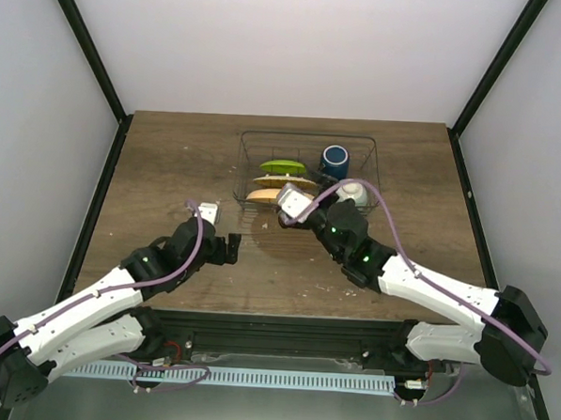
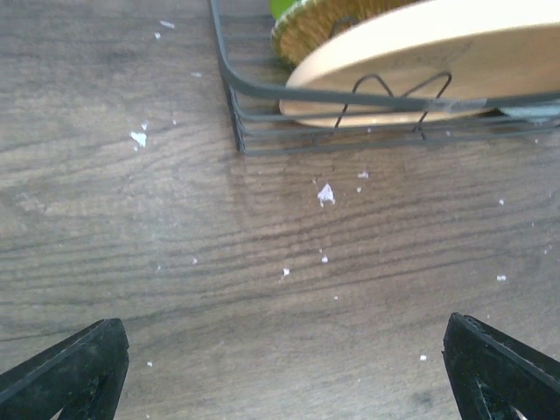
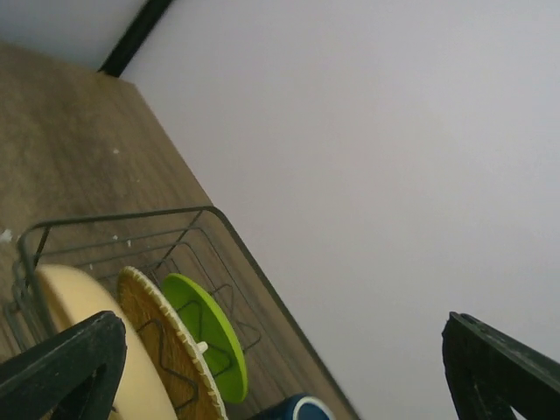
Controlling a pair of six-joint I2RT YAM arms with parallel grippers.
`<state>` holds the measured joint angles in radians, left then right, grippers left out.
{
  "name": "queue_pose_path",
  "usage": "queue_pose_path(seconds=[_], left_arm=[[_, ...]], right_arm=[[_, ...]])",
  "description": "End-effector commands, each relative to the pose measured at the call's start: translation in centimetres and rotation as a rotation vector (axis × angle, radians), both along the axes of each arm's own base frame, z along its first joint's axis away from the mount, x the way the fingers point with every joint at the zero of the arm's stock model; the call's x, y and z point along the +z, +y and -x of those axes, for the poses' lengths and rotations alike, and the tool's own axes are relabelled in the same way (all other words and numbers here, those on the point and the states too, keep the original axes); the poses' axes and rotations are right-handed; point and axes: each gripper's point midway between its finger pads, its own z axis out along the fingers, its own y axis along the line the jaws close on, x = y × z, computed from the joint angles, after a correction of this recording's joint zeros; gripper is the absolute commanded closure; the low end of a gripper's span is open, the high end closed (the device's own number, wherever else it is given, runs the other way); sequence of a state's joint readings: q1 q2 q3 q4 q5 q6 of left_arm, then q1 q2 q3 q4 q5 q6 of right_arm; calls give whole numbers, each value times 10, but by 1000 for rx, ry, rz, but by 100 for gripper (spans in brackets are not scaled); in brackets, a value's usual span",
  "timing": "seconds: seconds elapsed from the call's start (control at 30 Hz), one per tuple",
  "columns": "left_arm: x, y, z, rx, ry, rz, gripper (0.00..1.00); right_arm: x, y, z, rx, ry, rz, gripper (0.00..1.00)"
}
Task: Load the mixed dishes into the dish rack
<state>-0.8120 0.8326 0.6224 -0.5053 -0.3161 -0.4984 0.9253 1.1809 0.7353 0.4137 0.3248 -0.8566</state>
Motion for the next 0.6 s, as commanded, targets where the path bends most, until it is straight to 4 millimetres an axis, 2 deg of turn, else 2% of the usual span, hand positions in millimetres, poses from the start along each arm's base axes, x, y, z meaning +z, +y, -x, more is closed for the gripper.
queue_pose_path(seconds=[0.0,0.13,0.23,0.3,0.43,0.57], left_arm=[[37,1,-17,44,-83,1,0],[64,1,-34,38,-110,-10,0],[84,13,-57,58,-143,31,0],[107,24,-74,60,-188,99,0],[148,55,-108,95,-305,146,0],[168,87,-144,158,-366,82,0]], right_arm=[[23,-32,-24,-217,241,-324,0],[33,-51,-40,-137,472,-533,0],[38,-79,-63,-129,553,-626,0],[42,-100,-82,-122,603,-679,0],[50,-154,-111,-60,646,-829,0],[39,-228,-148,-173,628,-925,0]])
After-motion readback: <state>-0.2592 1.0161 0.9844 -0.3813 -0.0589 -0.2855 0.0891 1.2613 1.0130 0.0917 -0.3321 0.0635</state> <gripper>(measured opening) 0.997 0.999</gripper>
